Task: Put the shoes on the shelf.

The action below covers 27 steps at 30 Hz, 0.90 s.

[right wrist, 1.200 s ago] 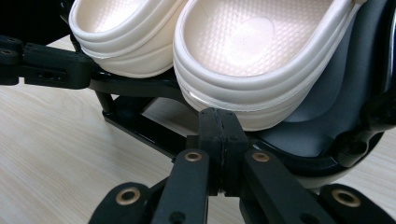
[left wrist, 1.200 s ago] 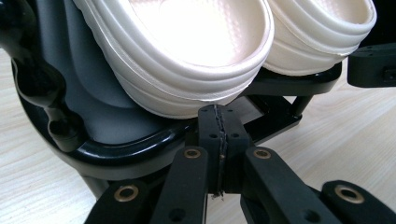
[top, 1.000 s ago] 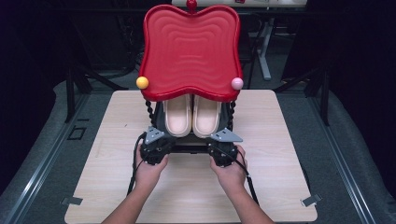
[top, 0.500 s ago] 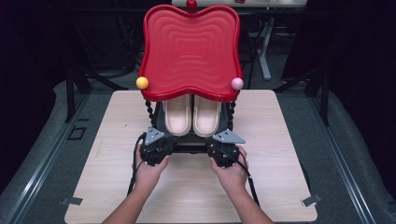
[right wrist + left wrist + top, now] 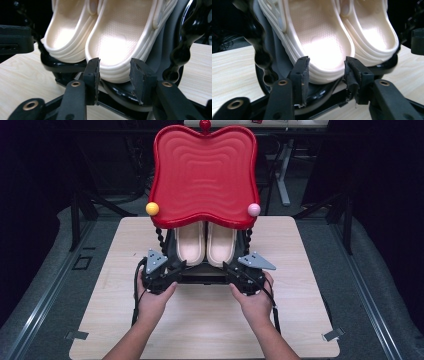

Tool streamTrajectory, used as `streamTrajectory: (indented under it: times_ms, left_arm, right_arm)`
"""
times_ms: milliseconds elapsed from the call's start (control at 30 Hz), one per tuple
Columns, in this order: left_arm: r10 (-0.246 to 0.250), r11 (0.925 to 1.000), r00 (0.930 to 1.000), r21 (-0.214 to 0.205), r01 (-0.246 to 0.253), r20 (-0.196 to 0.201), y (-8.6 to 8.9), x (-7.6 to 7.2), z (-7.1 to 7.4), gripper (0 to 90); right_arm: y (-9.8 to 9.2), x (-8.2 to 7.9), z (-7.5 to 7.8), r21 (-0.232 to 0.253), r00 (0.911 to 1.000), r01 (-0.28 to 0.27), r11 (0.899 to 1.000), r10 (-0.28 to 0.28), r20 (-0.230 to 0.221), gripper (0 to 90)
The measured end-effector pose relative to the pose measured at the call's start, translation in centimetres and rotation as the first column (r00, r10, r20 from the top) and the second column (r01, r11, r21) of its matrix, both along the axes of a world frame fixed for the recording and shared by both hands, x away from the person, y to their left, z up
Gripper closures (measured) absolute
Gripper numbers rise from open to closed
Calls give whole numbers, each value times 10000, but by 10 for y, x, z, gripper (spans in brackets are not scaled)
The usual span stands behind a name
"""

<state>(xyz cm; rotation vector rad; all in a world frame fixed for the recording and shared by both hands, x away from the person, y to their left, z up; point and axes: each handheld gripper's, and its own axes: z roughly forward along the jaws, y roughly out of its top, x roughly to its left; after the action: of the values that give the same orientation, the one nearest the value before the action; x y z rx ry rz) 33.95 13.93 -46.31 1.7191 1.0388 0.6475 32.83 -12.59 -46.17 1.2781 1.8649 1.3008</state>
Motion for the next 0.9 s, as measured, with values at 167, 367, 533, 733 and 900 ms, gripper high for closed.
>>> streamTrajectory:
  times_ms: [167, 367, 533, 733, 900]
  left_arm:
    - [157, 9997, 9998, -203, -158, -75, 1, 5, -3, 495]
    - [273, 9988, 9996, -397, -273, -6, -1, 11, -5, 477]
    - [334, 9987, 9991, -384, -344, -276, -2, 17, -10, 475]
    - [270, 9978, 9989, -593, -292, -373, -2, 23, -12, 502]
    - [314, 9985, 9992, -430, -324, -249, -5, 26, -14, 536]
  right_arm:
    - [1, 3, 2, 37, 9997, 108, 9999, -109, 229, 569]
    - [4, 10, 2, 12, 9994, 246, 9997, -246, 225, 550]
    - [5, 16, 0, 27, 9995, 303, 9995, -303, 51, 549]
    - [5, 20, -5, 43, 9994, 346, 9994, -346, -74, 549]
    - [6, 24, -7, 43, 9995, 300, 9995, -300, 1, 567]
